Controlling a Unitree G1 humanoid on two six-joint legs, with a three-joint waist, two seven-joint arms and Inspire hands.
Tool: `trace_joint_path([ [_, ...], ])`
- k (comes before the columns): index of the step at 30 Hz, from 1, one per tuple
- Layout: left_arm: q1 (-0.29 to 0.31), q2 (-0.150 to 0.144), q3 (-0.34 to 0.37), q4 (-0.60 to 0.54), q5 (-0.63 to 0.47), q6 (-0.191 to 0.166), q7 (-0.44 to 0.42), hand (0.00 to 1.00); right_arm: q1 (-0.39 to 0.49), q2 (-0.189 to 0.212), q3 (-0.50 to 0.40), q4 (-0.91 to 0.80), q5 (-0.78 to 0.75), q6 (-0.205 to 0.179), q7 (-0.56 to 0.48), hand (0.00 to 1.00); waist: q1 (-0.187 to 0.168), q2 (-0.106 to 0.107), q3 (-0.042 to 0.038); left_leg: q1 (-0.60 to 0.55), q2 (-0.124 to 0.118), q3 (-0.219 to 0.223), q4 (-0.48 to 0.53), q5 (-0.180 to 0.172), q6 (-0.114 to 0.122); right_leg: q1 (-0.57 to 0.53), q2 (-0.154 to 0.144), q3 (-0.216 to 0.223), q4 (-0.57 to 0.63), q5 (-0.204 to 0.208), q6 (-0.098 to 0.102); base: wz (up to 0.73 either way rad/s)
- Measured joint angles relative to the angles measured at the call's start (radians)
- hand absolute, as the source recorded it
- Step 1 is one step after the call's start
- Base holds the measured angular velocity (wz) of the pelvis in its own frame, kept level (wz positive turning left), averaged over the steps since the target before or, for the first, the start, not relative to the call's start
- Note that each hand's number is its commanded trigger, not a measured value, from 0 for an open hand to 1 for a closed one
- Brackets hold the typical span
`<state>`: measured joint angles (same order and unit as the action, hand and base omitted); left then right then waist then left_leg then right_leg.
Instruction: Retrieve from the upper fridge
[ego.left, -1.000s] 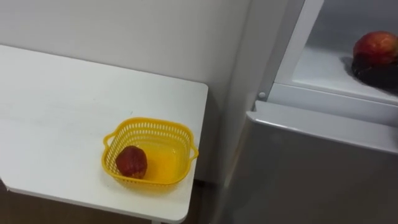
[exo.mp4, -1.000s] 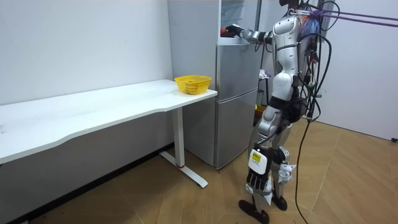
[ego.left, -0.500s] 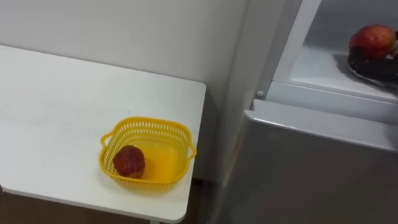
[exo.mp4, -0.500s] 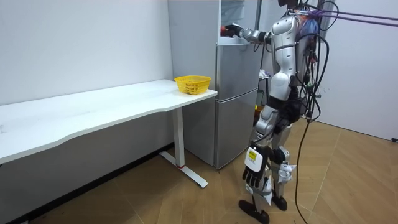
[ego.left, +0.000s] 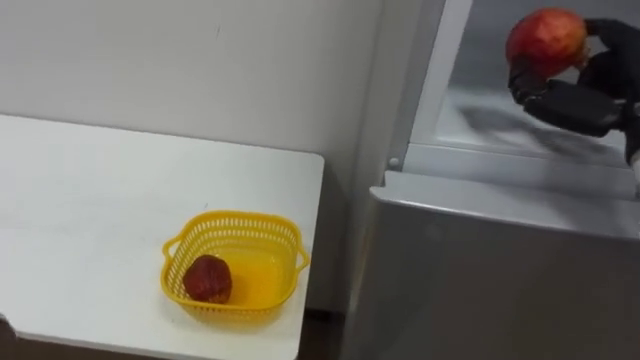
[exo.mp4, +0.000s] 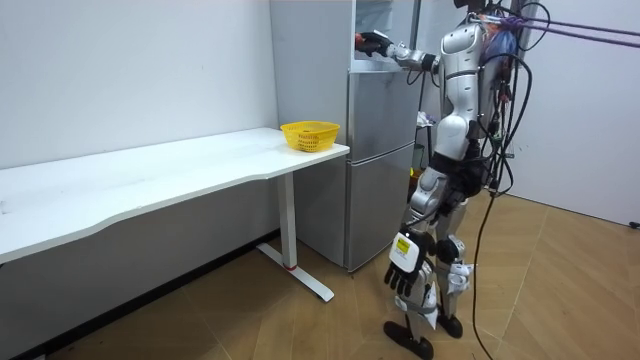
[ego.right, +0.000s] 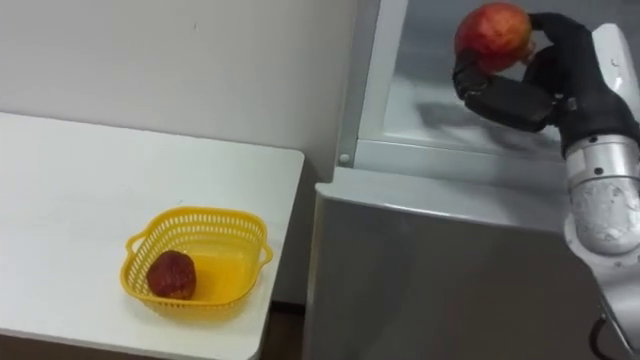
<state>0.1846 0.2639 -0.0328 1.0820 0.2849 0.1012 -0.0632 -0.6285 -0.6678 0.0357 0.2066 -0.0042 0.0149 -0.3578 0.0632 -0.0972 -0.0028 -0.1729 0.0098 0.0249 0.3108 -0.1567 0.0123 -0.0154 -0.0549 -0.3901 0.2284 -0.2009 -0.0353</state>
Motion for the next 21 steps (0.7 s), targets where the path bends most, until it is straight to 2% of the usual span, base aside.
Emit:
trace_joint_path([
  [2, 0.006, -0.006, 0.002, 0.012, -0.009, 0.000, 0.011, 0.00, 0.033, 0.002, -0.016, -0.038, -0.001, -0.017, -0.025, 1.00, -0.001, 0.001, -0.0017, 0.015, 0.001, 0.008, -0.007, 0.001, 0.000, 0.009, 0.000, 0.006, -0.002, 0.000, 0.000, -0.18],
  [5, 0.006, -0.011, 0.003, 0.019, -0.010, 0.001, 0.011, 0.00, 0.098, 0.021, -0.043, -0.120, -0.005, -0.019, -0.063, 1.00, -0.005, -0.003, -0.0016, 0.047, 0.006, 0.031, -0.026, 0.001, -0.001, 0.020, 0.001, 0.032, -0.007, 0.000, 0.000, -0.24],
  [7, 0.003, -0.011, 0.009, 0.022, -0.011, 0.000, 0.012, 0.00, 0.157, 0.049, -0.066, -0.199, -0.045, -0.022, -0.072, 1.00, -0.011, -0.002, -0.0015, 0.048, 0.007, 0.039, -0.026, 0.001, -0.001, 0.019, 0.003, 0.038, -0.008, 0.000, 0.000, -0.07],
  [10, -0.003, -0.011, 0.013, 0.020, -0.016, -0.013, 0.015, 0.00, 0.192, 0.099, -0.070, -0.266, -0.097, -0.025, -0.094, 1.00, -0.018, 0.003, -0.0022, 0.049, 0.010, 0.054, -0.027, 0.000, -0.002, 0.018, 0.005, 0.048, -0.007, 0.001, -0.001, -0.13],
  [15, -0.003, -0.014, 0.030, 0.033, -0.018, -0.026, 0.015, 0.00, 0.208, 0.120, -0.069, -0.360, -0.204, -0.030, -0.105, 1.00, -0.025, 0.005, -0.0033, 0.066, 0.010, 0.071, -0.045, 0.001, -0.002, 0.023, 0.006, 0.064, -0.010, 0.000, 0.001, -0.06],
  [21, -0.001, -0.024, 0.033, 0.038, -0.018, -0.022, 0.011, 0.00, 0.286, 0.159, -0.060, -0.567, -0.313, -0.040, -0.073, 1.00, -0.015, 0.005, -0.0025, 0.087, 0.009, 0.084, -0.075, 0.001, -0.003, 0.030, 0.007, 0.074, -0.025, -0.001, 0.003, -0.05],
])
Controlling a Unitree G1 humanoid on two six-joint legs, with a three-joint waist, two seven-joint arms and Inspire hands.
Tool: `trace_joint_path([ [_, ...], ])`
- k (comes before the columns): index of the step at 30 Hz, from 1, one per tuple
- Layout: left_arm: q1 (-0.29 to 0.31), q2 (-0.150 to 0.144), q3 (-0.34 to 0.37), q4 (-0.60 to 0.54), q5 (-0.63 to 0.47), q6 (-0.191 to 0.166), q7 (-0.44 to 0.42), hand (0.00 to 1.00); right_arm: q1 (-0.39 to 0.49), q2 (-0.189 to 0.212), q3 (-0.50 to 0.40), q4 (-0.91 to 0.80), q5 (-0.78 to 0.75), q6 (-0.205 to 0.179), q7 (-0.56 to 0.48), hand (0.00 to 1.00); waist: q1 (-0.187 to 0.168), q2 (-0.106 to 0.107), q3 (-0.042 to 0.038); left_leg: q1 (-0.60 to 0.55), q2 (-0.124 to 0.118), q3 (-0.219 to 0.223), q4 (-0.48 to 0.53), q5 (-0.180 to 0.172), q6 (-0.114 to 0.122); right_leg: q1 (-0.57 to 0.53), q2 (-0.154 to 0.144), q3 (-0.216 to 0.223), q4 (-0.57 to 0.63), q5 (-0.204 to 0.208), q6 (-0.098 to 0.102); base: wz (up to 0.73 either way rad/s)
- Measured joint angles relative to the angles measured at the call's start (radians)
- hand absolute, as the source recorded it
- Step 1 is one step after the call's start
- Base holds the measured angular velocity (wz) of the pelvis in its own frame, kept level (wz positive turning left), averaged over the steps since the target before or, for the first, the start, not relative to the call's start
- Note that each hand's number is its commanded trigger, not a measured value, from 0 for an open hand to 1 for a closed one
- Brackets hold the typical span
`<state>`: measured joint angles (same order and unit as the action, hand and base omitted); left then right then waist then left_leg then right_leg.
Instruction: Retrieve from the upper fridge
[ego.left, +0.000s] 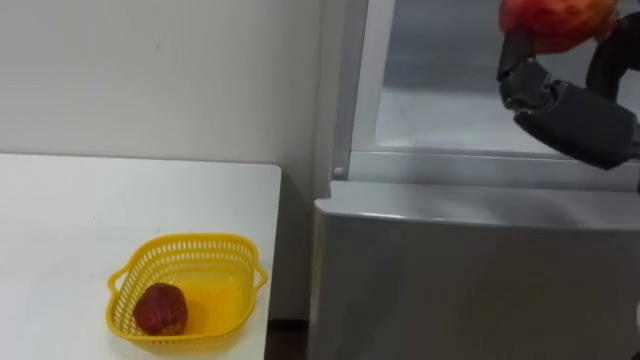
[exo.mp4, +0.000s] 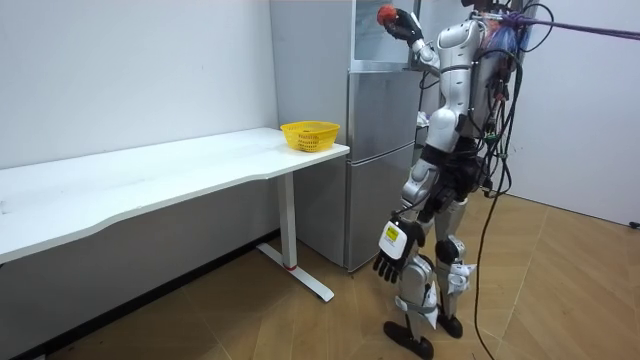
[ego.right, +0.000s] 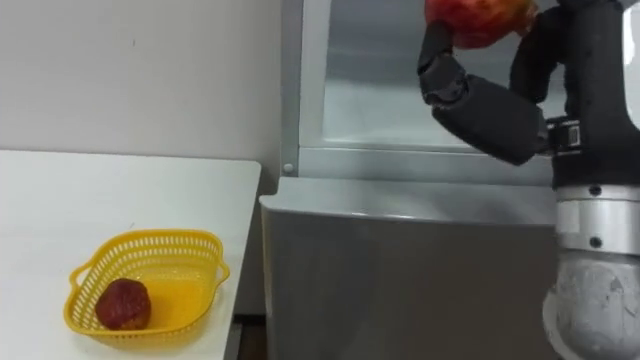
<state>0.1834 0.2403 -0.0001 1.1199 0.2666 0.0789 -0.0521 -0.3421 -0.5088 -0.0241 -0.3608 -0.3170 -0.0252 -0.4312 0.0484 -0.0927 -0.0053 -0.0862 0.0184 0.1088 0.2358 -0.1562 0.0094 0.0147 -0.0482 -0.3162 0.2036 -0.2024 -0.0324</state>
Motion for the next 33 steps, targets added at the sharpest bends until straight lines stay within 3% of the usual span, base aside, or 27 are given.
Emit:
trace_joint_path([
  [12, -0.018, -0.007, -0.015, 0.016, 0.000, -0.021, -0.006, 0.00, 0.000, 0.018, 0.075, -0.058, -0.122, -0.019, 0.107, 1.00, 0.023, -0.029, 0.0155, 0.008, -0.003, -0.006, -0.003, -0.001, 0.000, 0.011, -0.003, -0.004, 0.002, -0.003, 0.003, 0.01],
  [19, -0.020, -0.006, -0.015, 0.029, 0.000, -0.022, -0.033, 0.00, 0.000, 0.042, 0.162, -0.091, -0.255, -0.030, 0.209, 1.00, 0.061, -0.030, 0.0146, -0.008, -0.002, -0.006, 0.009, -0.005, -0.001, 0.003, -0.001, -0.005, -0.001, -0.003, 0.003, 0.03],
  [25, -0.048, -0.005, -0.016, 0.040, 0.000, -0.024, -0.063, 0.00, -0.035, 0.048, 0.233, -0.093, -0.270, -0.038, 0.273, 1.00, 0.098, -0.031, 0.0140, -0.017, -0.002, -0.017, 0.019, -0.007, -0.001, 0.005, -0.001, -0.018, 0.000, -0.003, 0.003, 0.05],
  [30, -0.061, -0.005, -0.017, 0.048, 0.003, -0.024, -0.059, 0.00, -0.052, 0.091, 0.287, -0.085, -0.277, -0.038, 0.305, 1.00, 0.119, -0.031, 0.0140, -0.016, -0.004, -0.029, 0.008, -0.007, -0.001, 0.010, 0.000, -0.020, 0.001, -0.003, 0.003, 0.02],
  [33, -0.060, -0.005, -0.016, 0.047, 0.011, -0.020, -0.061, 0.00, -0.054, 0.094, 0.298, -0.071, -0.292, -0.033, 0.314, 1.00, 0.143, -0.035, 0.0155, -0.008, -0.010, -0.030, 0.000, -0.006, -0.002, 0.014, -0.003, -0.023, 0.000, -0.005, 0.005, 0.00],
])
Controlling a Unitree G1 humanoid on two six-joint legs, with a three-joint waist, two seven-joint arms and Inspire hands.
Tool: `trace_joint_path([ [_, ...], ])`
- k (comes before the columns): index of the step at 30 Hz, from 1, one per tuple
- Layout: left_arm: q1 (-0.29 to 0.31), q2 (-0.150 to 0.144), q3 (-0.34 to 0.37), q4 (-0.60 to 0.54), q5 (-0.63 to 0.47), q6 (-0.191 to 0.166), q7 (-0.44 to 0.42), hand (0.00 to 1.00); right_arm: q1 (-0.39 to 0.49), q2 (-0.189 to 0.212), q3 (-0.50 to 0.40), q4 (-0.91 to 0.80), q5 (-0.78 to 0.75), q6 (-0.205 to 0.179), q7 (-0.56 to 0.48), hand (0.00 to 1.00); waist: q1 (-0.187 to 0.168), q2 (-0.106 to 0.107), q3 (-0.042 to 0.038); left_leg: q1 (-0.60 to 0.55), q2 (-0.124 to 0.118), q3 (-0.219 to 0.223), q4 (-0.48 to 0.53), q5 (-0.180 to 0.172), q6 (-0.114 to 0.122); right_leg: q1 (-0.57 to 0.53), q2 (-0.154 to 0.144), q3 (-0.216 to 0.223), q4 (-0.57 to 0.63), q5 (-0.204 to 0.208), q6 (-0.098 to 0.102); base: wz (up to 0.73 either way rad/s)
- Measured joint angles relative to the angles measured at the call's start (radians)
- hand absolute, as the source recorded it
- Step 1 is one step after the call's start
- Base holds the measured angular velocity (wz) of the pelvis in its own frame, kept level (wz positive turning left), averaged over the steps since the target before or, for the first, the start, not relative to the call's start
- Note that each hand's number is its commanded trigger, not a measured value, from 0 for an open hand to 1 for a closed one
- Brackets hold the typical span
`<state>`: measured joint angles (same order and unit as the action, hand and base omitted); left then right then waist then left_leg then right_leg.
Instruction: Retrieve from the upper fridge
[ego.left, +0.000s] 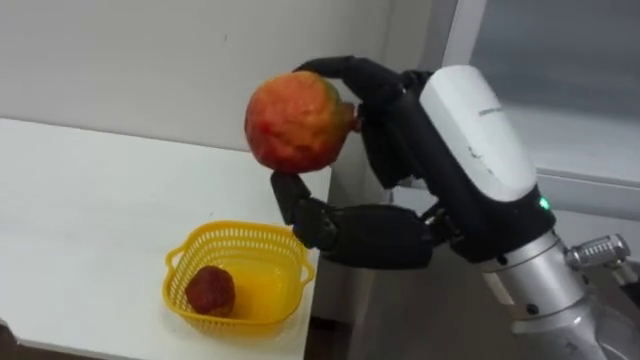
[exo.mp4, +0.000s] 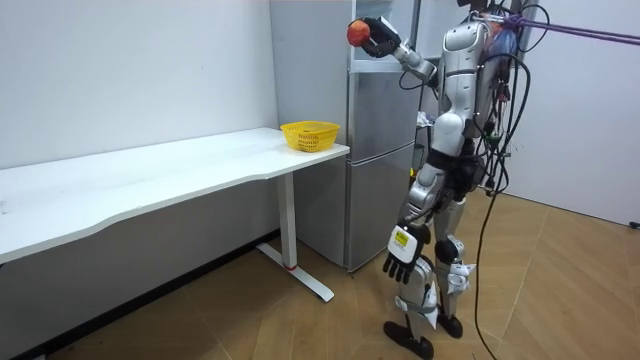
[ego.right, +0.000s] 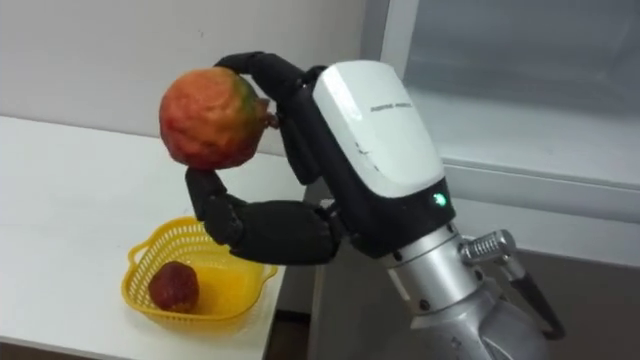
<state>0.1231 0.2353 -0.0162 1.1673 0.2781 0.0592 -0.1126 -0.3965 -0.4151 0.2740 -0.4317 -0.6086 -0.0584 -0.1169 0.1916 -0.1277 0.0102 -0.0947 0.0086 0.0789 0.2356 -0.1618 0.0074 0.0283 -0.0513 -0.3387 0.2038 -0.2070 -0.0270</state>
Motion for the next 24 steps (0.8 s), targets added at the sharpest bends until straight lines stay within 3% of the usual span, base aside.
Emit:
trace_joint_path([
  [6, -0.002, 0.003, -0.008, -0.011, 0.000, 0.008, -0.030, 0.00, -0.024, 0.011, 0.063, 0.072, -0.012, 0.039, 0.033, 1.00, 0.015, -0.022, -0.0014, 0.001, -0.003, -0.015, 0.010, 0.000, 0.001, 0.007, -0.005, -0.023, -0.001, -0.003, 0.003, 0.09],
  [14, -0.015, 0.009, -0.019, -0.006, 0.000, 0.027, -0.036, 0.00, -0.058, 0.033, 0.093, 0.216, -0.022, 0.086, 0.089, 1.00, 0.039, -0.027, 0.0028, -0.014, -0.008, -0.042, 0.018, -0.001, 0.002, 0.009, -0.005, -0.038, 0.001, -0.003, 0.003, 0.06],
  [19, -0.022, 0.021, -0.028, -0.010, 0.009, 0.044, -0.033, 0.00, -0.058, 0.041, 0.150, 0.311, -0.069, 0.115, 0.121, 1.00, 0.071, -0.044, 0.0091, -0.020, -0.008, -0.041, 0.018, -0.001, 0.001, 0.003, -0.005, -0.044, -0.005, -0.005, 0.003, 0.02],
  [24, -0.027, 0.027, -0.029, -0.017, 0.009, 0.046, -0.035, 0.00, -0.093, 0.055, 0.174, 0.486, -0.093, 0.130, 0.129, 1.00, 0.091, -0.057, 0.0057, -0.034, -0.019, -0.063, 0.025, 0.000, 0.002, 0.005, -0.005, -0.068, -0.017, -0.006, 0.004, 0.17],
])
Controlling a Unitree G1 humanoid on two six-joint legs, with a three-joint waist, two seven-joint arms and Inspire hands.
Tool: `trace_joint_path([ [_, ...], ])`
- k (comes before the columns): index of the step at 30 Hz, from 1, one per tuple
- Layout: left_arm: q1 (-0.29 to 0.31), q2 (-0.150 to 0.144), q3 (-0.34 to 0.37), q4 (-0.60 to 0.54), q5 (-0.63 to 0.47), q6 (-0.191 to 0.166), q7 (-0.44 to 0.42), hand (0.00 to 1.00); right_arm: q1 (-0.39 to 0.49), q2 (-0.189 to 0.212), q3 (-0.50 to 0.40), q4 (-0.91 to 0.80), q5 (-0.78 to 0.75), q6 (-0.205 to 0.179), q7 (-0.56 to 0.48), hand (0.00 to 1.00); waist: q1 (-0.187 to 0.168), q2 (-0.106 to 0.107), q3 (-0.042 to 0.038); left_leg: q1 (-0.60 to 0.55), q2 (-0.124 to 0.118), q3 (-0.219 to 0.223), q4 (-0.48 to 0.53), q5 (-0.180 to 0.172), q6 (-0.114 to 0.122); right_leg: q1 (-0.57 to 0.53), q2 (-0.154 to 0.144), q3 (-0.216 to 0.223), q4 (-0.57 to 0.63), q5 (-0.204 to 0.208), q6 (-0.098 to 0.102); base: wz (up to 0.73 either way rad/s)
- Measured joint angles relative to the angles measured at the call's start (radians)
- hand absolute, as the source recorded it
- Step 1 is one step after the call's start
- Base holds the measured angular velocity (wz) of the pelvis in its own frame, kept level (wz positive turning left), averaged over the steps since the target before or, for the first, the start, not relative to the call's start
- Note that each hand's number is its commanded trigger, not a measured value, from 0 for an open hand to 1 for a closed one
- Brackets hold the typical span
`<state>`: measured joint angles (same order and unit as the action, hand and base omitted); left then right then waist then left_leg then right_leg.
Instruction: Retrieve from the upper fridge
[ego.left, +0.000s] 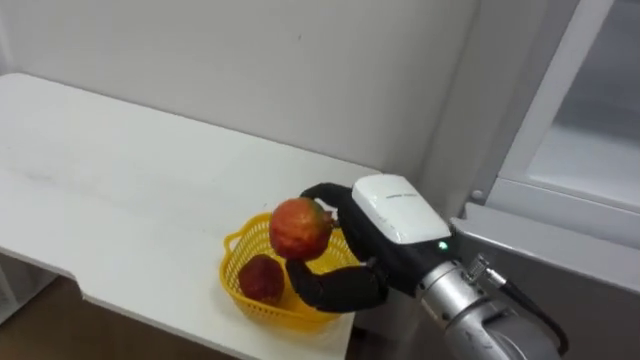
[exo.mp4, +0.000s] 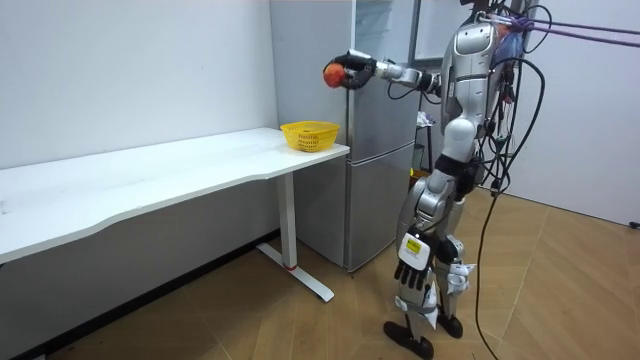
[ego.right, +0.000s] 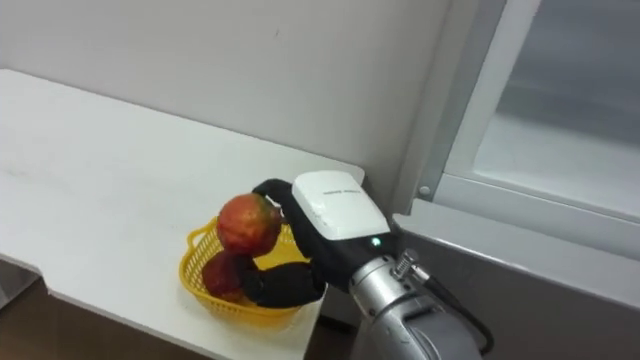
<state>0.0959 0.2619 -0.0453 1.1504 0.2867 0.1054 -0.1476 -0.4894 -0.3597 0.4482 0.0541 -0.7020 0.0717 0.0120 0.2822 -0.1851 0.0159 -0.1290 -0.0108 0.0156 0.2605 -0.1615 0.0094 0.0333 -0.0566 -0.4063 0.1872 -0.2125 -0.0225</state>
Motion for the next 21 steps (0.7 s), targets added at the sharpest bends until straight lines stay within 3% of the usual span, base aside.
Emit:
trace_joint_path([
  [5, 0.000, 0.000, -0.001, 0.002, 0.000, -0.001, -0.002, 0.00, -0.022, 0.012, 0.003, 0.092, -0.006, 0.004, 0.005, 1.00, 0.006, 0.001, 0.0025, 0.000, -0.001, -0.022, -0.002, 0.000, 0.000, 0.005, -0.003, -0.012, 0.002, 0.000, 0.001, 0.12],
  [8, -0.009, 0.002, -0.007, 0.001, 0.001, -0.003, -0.002, 0.00, -0.024, 0.012, 0.003, 0.120, -0.007, 0.000, 0.005, 1.00, 0.008, -0.007, 0.0143, -0.010, -0.002, -0.028, -0.001, 0.000, 0.000, 0.000, -0.004, -0.023, 0.001, 0.000, 0.002, 0.08],
  [21, -0.017, 0.001, -0.005, 0.005, 0.058, 0.013, -0.017, 0.00, -0.024, 0.011, 0.002, 0.212, -0.011, -0.006, 0.004, 1.00, 0.025, -0.004, 0.0164, -0.054, -0.003, -0.041, 0.031, -0.003, 0.003, -0.017, -0.002, -0.042, 0.003, 0.000, 0.003, 0.04],
])
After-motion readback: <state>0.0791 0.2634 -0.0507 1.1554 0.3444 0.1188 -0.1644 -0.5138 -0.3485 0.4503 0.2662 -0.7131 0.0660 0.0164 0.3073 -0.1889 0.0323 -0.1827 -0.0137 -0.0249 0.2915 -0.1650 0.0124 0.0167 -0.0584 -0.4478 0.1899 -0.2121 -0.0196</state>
